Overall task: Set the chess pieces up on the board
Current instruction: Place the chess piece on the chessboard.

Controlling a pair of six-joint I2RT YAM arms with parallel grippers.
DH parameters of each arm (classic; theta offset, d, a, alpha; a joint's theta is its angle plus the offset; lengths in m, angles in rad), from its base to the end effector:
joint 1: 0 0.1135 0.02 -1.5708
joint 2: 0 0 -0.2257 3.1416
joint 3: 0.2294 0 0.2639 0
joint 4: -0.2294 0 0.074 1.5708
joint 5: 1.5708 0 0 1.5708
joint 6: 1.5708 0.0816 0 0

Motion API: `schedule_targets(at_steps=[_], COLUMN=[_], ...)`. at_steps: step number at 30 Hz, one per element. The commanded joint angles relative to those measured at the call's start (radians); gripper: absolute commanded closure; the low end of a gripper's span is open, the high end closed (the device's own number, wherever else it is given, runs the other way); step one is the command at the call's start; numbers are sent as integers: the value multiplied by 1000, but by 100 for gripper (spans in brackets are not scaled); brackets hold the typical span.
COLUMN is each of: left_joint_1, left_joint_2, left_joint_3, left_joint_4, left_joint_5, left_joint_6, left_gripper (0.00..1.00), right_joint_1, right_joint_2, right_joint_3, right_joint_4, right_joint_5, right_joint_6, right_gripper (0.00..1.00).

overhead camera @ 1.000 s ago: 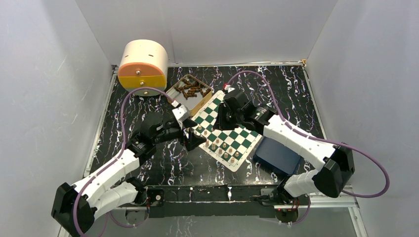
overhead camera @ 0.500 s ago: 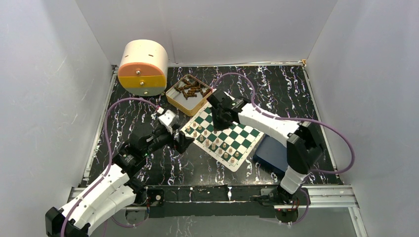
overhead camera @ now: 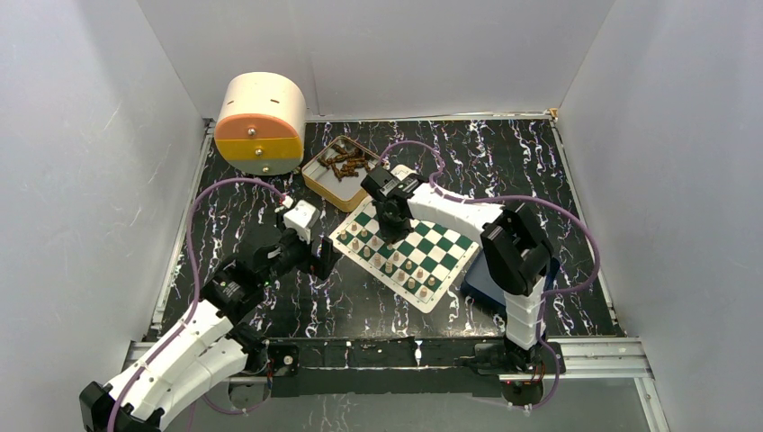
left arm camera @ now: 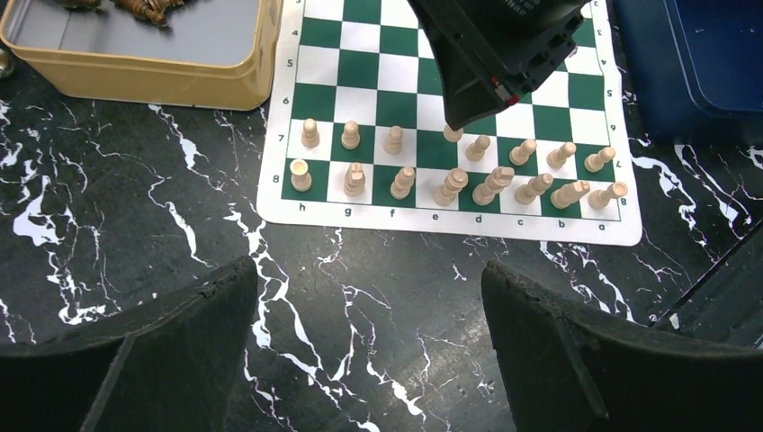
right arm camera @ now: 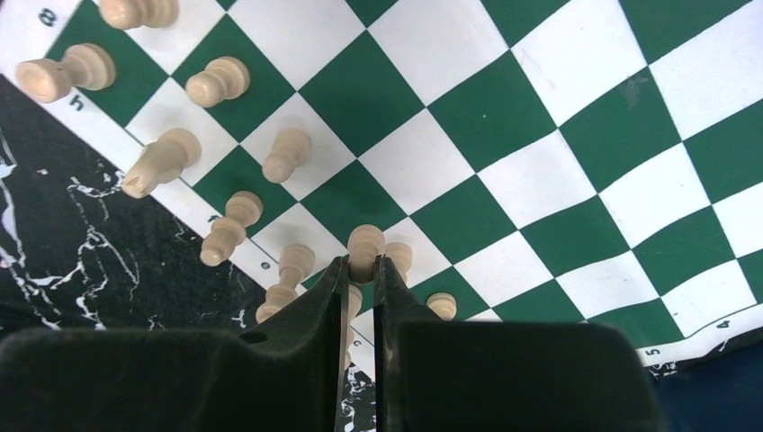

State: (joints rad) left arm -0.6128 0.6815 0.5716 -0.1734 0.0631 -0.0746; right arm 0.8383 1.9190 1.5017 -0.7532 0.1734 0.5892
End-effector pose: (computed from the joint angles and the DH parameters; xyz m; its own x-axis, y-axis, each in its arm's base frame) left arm 0.2064 -0.1514 0.2437 -0.2745 0.1021 -0.9562 0.6048 0.7914 -0.0891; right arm 0.2889 0.3002 0.1342 -0.8940 -0.1754 -0.4123 -0.2292 0.9697 0.0844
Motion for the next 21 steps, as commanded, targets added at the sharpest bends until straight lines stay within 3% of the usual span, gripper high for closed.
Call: schedule_targets(at_steps=[1, 21], left_joint_1=[-4, -4], left_joint_2=[-30, -13], left_joint_3=[24, 33], left_joint_4=[-2, -12], left_joint_5=[-25, -2], left_joint_6=[19, 19], left_gripper=[8, 8], right_joint_1=[-1, -1], right_joint_2=[20, 66], right_joint_3=[43, 29], right_joint_4=[-11, 26], right_joint_5=[-5, -32], right_joint_6=[13, 24], right_gripper=[82, 82])
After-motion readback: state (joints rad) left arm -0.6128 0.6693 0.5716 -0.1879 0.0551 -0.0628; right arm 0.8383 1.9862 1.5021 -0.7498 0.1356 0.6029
